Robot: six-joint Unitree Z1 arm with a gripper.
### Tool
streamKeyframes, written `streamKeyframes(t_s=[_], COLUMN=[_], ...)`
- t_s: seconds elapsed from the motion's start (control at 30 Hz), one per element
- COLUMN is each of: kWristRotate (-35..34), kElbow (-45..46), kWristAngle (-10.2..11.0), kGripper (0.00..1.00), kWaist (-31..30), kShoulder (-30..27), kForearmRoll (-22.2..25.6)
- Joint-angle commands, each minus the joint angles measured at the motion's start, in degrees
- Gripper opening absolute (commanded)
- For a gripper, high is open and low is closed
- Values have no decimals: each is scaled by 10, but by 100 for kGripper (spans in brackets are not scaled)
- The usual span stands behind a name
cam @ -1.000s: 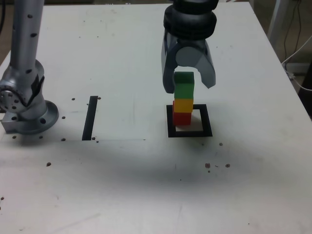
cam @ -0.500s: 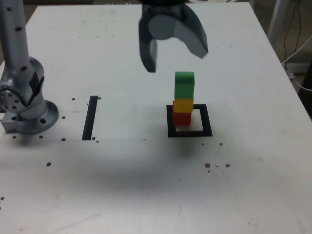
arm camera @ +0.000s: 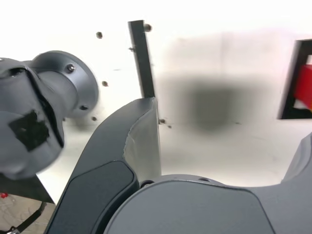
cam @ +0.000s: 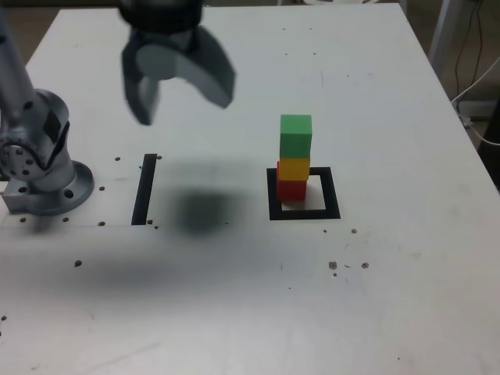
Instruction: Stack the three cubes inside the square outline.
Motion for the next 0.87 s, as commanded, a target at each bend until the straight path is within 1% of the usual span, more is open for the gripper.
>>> streamKeyframes(t_s=[0.0, 0.13, 0.23, 0.4, 0.5, 0.63, 0.83], kWristRotate=[1, 1, 1, 1, 1, 0, 0], kElbow=[34, 111, 156, 202, 217, 231, 236], kWristAngle=[1, 4, 1, -11, -13, -1, 38], kGripper=[100, 100, 100, 100, 100, 100, 100], kWaist=[4, 10, 12, 12, 12, 12, 12], kShoulder=[-18, -35, -37, -44, -50, -58, -66], kForearmRoll=[-12, -41, -62, -93, -109, -139, -185])
